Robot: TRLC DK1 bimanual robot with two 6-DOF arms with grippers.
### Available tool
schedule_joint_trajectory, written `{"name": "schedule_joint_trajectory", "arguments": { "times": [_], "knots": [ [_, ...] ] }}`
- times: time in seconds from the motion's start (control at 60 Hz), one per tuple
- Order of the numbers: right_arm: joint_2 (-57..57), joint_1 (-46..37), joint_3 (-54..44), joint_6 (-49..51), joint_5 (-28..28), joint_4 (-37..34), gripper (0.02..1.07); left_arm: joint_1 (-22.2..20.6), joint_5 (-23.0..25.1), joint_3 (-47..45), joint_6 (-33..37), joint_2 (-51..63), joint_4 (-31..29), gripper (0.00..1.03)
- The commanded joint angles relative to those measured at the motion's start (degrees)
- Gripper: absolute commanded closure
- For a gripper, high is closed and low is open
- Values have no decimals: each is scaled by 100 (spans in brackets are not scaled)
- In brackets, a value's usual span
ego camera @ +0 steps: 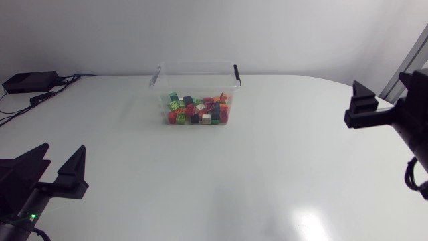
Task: Place the duplo bricks in the container
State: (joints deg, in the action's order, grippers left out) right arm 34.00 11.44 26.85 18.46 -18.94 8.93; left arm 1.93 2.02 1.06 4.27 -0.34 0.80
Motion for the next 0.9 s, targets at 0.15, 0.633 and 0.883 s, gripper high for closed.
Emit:
{"name": "schedule_joint_trajectory", "arguments": {
  "times": [0.15,0.633,0.883],
  "knots": [
    [-985,-220,-673,-184,254,-312,8,23,-68,-106,50,-33,-35,5],
    [-2482,-793,-1920,-1214,1271,-672,8,-111,-151,-106,-246,8,-63,5],
    [-3208,-1071,-2525,-1713,1763,-847,8,-176,-191,-106,-389,29,-76,5]
  ]
}}
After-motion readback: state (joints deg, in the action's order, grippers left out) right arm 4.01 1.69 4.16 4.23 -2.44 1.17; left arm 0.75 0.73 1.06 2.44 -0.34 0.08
